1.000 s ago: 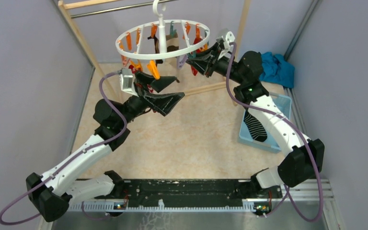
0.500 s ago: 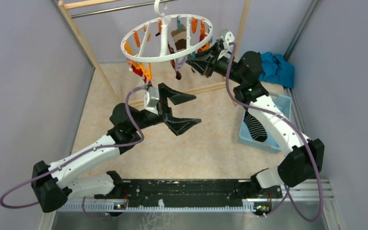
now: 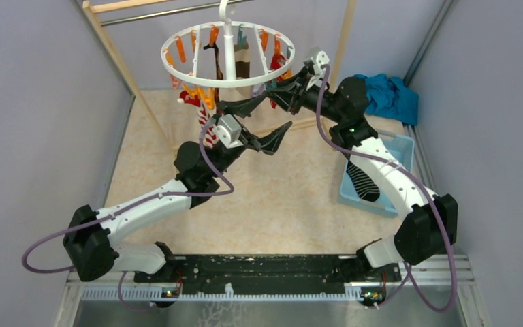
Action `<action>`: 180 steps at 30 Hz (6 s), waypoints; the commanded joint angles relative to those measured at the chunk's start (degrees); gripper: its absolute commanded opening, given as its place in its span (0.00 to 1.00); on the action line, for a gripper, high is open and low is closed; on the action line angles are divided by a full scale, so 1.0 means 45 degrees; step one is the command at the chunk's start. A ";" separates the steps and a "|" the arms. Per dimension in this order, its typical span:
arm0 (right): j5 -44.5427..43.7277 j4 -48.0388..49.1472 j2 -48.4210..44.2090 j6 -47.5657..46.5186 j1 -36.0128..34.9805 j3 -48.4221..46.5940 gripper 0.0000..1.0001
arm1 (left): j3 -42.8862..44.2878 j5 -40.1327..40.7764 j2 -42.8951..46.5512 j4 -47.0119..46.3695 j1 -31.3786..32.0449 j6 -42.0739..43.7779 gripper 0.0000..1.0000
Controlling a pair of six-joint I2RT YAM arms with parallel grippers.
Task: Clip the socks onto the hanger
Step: Open the clamp at the hanger, then pick up the sock from the bin.
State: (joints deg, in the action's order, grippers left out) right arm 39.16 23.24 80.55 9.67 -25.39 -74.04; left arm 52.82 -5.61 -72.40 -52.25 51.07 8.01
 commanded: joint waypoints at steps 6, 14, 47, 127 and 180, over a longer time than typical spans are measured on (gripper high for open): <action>0.0022 0.0549 -0.0052 -0.0425 -0.0374 0.0466 0.00 | 0.1578 0.2804 -0.1699 -0.2510 -0.0001 0.0737 0.98; -0.0452 0.0905 -0.0964 -0.1283 -0.0472 0.0958 0.00 | 0.1349 0.3622 -0.1421 -0.2270 -0.0011 -0.0428 0.98; -0.0634 0.0951 -0.1755 -0.1866 -0.0496 0.1115 0.00 | 0.3142 0.4528 -0.0890 0.3602 -0.0526 -0.7040 0.68; -1.0946 -0.5990 -0.6717 0.5715 0.7169 0.9047 0.55 | 0.2463 0.3435 -0.0058 0.2944 -0.0606 -0.7420 0.00; -1.0976 -0.4390 -0.0565 0.5682 0.6969 0.6610 0.55 | 0.1799 0.3524 -0.0148 0.2811 -0.0606 -0.7321 0.00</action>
State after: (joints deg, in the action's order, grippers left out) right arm -7.57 2.46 73.80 34.30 5.56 -40.64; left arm 61.80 10.96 -73.80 -39.44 48.12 -25.85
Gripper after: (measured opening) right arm 0.542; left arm 0.040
